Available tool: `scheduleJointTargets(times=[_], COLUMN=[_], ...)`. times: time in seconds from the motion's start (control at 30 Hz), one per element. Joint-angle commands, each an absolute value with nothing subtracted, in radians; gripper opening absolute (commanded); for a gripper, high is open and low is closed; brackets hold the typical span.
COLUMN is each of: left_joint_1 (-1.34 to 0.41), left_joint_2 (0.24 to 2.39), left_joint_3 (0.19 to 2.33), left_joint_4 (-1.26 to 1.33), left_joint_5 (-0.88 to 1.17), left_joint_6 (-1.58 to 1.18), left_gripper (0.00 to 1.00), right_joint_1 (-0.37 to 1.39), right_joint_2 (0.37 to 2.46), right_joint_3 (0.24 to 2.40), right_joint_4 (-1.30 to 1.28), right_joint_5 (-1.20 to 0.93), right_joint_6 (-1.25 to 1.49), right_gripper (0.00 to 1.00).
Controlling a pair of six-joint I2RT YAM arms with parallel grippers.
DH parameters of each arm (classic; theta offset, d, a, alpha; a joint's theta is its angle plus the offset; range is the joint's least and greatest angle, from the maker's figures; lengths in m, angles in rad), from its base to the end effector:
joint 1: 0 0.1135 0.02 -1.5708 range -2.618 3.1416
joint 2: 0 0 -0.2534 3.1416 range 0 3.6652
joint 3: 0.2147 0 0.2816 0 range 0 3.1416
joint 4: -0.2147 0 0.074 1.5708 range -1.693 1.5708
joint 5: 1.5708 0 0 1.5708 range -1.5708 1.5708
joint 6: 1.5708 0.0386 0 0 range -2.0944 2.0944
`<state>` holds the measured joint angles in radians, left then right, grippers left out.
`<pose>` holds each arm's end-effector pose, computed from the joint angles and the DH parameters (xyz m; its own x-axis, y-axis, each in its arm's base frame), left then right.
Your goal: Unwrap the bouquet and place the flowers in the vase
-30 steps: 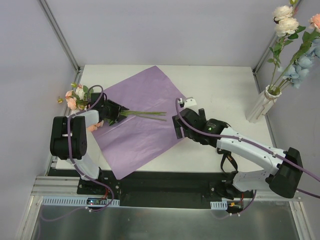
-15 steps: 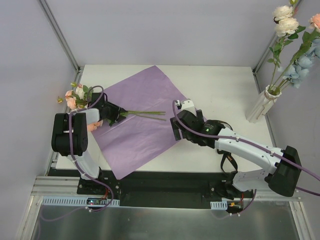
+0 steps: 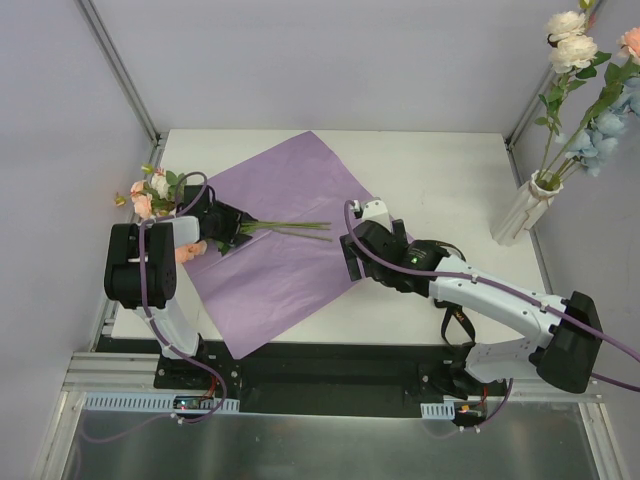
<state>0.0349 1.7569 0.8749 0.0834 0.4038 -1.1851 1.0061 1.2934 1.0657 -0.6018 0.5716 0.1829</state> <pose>0.3648 -0.0024 0.1098 -0.4935 -0.8698 -0.0017 -0.5723 0.3262 -0.7524 0.1804 0.2457 0.2750 -0.4818 -0.4747 -0.7366 -0.4346 0.8593 -0.2696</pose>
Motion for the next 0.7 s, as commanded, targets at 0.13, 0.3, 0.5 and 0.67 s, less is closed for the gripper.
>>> scheduleJointTargets(times=[0.13,0.3,0.5,0.67], left_joint_1=[0.054,0.060,0.061,0.063], left_joint_2=[1.841,1.824,1.830,1.801], left_joint_3=[0.871,0.868,0.856,0.874], left_joint_4=[0.054,0.049,0.057,0.061], left_joint_5=[0.400,0.374,0.393,0.403], left_joint_6=[-1.247,-1.227,-1.235,-1.194], left_gripper=[0.47,0.41,0.23,0.08], right_joint_1=[1.019,1.020,1.025,1.028], right_joint_2=[1.305,1.296,1.322,1.309], right_joint_3=[1.085,1.074,1.100,1.078], right_joint_4=[-0.587,-0.580,-0.575,-0.589], right_joint_5=[0.592,0.620,0.595,0.604], right_joint_6=[0.198,0.184,0.192,0.195], right_gripper=[0.89,0.89,0.89,0.89])
